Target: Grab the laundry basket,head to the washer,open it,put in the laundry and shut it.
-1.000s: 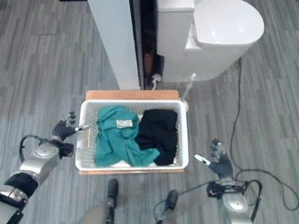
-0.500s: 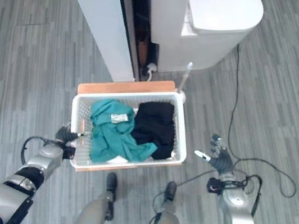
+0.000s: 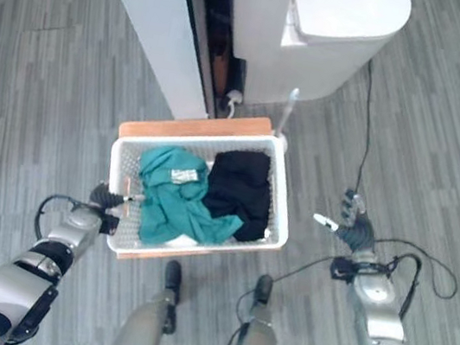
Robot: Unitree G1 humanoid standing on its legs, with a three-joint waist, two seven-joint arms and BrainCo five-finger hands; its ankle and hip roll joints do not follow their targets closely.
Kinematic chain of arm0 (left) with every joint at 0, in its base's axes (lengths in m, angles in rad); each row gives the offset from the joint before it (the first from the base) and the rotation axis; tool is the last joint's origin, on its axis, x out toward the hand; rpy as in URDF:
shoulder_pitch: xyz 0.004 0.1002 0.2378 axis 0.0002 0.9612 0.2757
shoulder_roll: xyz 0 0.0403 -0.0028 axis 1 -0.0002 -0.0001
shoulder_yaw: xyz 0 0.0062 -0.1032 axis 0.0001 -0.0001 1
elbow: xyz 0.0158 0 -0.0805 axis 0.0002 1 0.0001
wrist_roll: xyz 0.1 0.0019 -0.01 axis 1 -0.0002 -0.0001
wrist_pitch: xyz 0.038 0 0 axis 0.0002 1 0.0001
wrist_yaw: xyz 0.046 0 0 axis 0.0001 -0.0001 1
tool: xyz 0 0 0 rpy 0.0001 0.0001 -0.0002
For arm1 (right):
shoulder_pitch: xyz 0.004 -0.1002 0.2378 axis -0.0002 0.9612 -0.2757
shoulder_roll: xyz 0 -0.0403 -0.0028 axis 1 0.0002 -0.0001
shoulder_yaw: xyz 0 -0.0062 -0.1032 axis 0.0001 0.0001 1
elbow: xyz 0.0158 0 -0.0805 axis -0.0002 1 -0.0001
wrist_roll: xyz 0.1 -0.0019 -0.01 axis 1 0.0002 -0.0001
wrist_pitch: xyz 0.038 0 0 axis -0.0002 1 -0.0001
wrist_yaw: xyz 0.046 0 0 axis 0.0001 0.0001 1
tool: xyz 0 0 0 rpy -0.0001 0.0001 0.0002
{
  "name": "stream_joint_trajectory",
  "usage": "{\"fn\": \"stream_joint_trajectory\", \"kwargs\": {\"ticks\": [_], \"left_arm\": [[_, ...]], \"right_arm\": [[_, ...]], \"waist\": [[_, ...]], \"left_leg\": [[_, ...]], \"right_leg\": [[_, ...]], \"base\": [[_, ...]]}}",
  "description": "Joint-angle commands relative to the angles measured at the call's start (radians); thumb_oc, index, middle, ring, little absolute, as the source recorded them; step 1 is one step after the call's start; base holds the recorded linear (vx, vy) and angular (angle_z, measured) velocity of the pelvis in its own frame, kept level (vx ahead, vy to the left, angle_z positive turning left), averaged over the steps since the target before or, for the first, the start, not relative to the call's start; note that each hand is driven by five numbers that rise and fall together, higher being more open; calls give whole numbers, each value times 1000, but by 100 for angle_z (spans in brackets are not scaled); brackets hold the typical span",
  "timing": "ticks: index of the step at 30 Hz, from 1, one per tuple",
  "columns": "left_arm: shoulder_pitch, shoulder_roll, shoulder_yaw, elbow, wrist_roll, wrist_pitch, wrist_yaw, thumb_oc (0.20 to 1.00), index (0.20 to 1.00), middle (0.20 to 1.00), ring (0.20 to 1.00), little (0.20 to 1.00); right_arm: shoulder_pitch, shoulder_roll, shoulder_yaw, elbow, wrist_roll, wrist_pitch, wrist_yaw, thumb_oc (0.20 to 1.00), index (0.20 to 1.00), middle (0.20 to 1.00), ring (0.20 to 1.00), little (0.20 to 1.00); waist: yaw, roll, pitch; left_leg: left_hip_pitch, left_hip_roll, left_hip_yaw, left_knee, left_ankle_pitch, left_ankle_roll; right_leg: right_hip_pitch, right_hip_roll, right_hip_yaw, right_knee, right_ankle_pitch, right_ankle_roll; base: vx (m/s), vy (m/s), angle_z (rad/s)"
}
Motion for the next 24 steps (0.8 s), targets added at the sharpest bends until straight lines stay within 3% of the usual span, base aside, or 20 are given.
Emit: {"fn": "stream_joint_trajectory", "kwargs": {"ticks": [1, 24], "left_arm": [[-32, -14, -18, 46, 27, -16, 13, 1000, 1000, 1000, 1000, 1000], [-61, -10, -88, -128, -27, -18, 23, 1000, 1000, 1000, 1000, 1000]], "right_arm": [[-18, -70, -49, -15, -16, -69, -47, 1000, 1000, 1000, 1000, 1000], [-188, -88, 13, 23, -30, -40, -119, 1000, 1000, 1000, 1000, 1000]], "waist": [[2, -7, -42], [31, 6, 32]], "left_leg": [[-123, 43, -74, 106, -15, -23], [-254, 22, -84, 160, -14, -9]], "right_leg": [[-60, -73, 12, 132, -45, 36], [-157, -102, -3, 150, -16, 39]], "base": [[0, 0, 0], [-11, 14, 2]]}}
